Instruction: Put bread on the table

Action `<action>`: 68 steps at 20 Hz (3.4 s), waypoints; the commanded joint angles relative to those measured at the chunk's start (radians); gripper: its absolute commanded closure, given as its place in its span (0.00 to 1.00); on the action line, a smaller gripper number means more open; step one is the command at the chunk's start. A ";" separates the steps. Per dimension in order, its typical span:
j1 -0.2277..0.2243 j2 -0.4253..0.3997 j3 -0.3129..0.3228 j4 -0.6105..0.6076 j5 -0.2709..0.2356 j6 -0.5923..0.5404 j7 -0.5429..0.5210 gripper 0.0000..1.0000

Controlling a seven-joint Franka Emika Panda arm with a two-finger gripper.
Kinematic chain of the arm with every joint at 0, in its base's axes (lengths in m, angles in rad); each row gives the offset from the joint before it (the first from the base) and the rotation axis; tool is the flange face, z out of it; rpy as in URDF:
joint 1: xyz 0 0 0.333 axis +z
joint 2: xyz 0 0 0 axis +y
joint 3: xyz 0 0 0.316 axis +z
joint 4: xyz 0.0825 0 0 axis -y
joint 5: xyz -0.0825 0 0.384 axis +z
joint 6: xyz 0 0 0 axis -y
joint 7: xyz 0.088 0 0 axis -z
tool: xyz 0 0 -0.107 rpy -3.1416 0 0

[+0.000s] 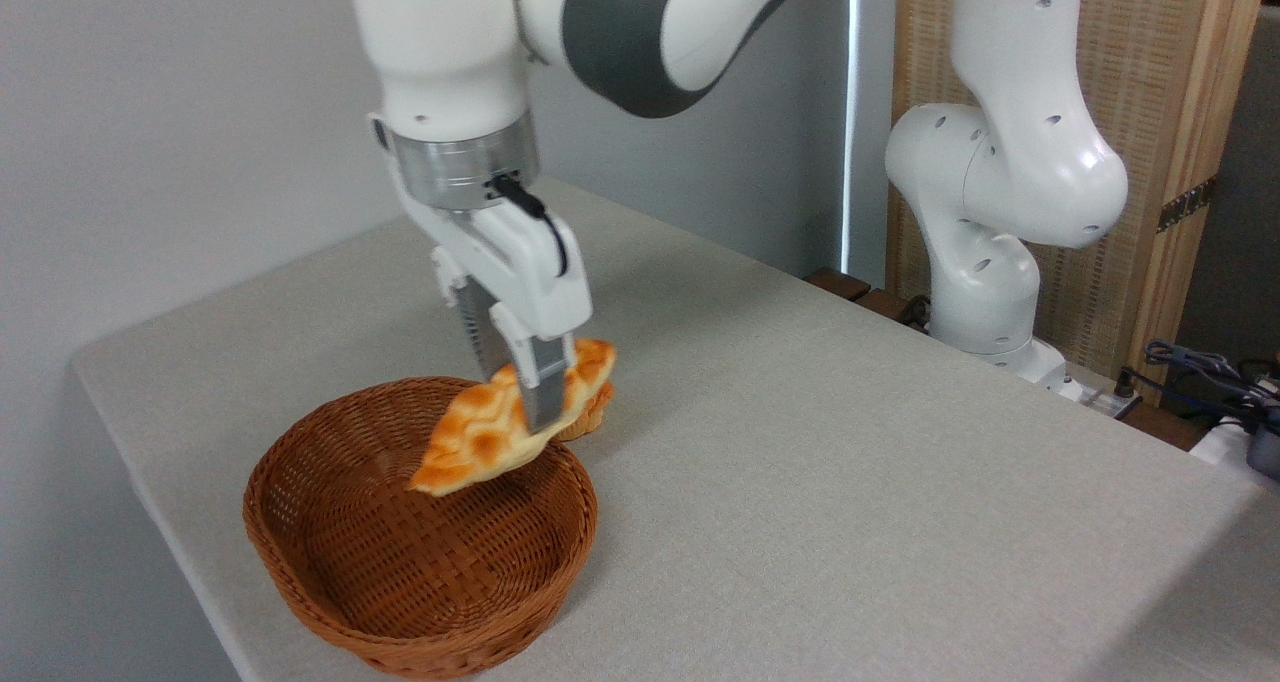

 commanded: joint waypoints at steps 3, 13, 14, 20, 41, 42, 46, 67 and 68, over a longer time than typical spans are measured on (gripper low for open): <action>-0.005 -0.196 0.029 -0.194 -0.017 0.007 0.088 0.38; -0.003 -0.283 0.037 -0.366 0.049 0.017 0.157 0.33; -0.003 -0.283 0.036 -0.372 0.061 0.017 0.157 0.31; -0.008 -0.277 0.036 -0.392 0.078 0.017 0.151 0.19; -0.008 -0.277 0.036 -0.400 0.080 0.015 0.148 0.00; -0.008 -0.277 0.036 -0.400 0.080 0.015 0.148 0.00; -0.008 -0.277 0.036 -0.397 0.080 0.015 0.145 0.00; -0.017 0.106 -0.024 0.392 0.045 -0.238 -0.176 0.00; -0.017 0.109 -0.024 0.393 0.045 -0.238 -0.178 0.00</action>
